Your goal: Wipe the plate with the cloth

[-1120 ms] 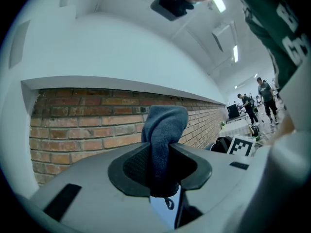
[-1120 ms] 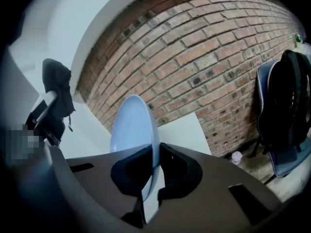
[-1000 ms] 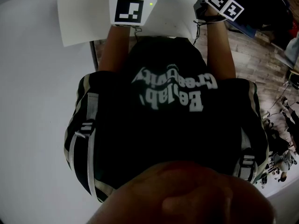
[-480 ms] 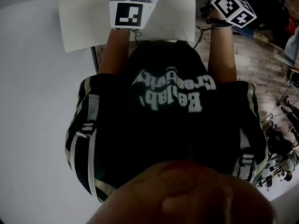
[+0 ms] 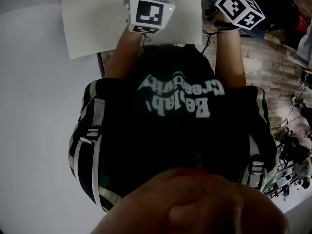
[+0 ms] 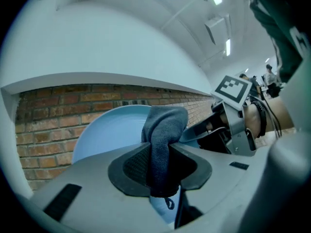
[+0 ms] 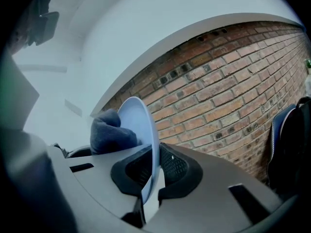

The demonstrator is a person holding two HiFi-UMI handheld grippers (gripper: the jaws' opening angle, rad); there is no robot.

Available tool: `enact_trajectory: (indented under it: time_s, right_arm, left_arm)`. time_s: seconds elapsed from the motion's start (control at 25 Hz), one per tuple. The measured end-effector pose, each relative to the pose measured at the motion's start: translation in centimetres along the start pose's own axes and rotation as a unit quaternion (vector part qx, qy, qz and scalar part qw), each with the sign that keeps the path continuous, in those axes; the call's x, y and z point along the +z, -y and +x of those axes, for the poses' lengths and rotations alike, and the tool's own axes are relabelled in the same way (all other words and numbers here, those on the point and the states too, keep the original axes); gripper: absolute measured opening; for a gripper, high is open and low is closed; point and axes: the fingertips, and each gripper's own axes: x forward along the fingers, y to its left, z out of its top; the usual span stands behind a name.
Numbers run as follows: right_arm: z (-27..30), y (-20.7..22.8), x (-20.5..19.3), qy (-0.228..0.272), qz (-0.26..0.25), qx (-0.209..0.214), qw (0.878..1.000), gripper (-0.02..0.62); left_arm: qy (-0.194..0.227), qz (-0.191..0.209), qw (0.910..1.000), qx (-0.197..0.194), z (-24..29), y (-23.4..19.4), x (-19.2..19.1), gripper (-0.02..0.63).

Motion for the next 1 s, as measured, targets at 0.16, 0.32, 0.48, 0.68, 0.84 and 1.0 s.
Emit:
enact_trajectory:
  time_s: [0.16,0.32,0.48,0.68,0.84,1.0]
  right_arm:
    - [-0.3,-0.8,-0.5,-0.006,-0.005,0.01,1.0,0.009]
    - [-0.4,-1.3,-0.6,-0.01,-0.01,0.017,1.0,0.009]
    - [-0.4,-1.4,-0.6,-0.012,-0.009,0.02,1.0,0.009]
    - [-0.4,-1.3,-0.9,-0.016,-0.007,0.021,1.0,0.009]
    - [-0.4,-1.4,-1.0,-0.016,-0.005,0.025,1.0,0.009]
    - [-0.4,-1.2,-1.1,-0.014,-0.002,0.026,1.0,0.009]
  left_arm:
    - [-0.024,0.011,0.9994,-0.024,1.5,2.1,0.0,0.103]
    - [-0.028,0.018,0.9992,-0.024,2.9,2.0,0.8,0.102]
    - [-0.025,0.024,0.9992,-0.016,3.6,0.9,1.9,0.103]
    - [-0.024,0.036,0.9991,0.002,4.1,-0.9,2.9,0.103]
    - [-0.026,0.048,0.9983,0.018,4.2,-2.5,3.8,0.102]
    - [-0.028,0.052,0.9972,0.046,3.7,-4.7,4.1,0.103]
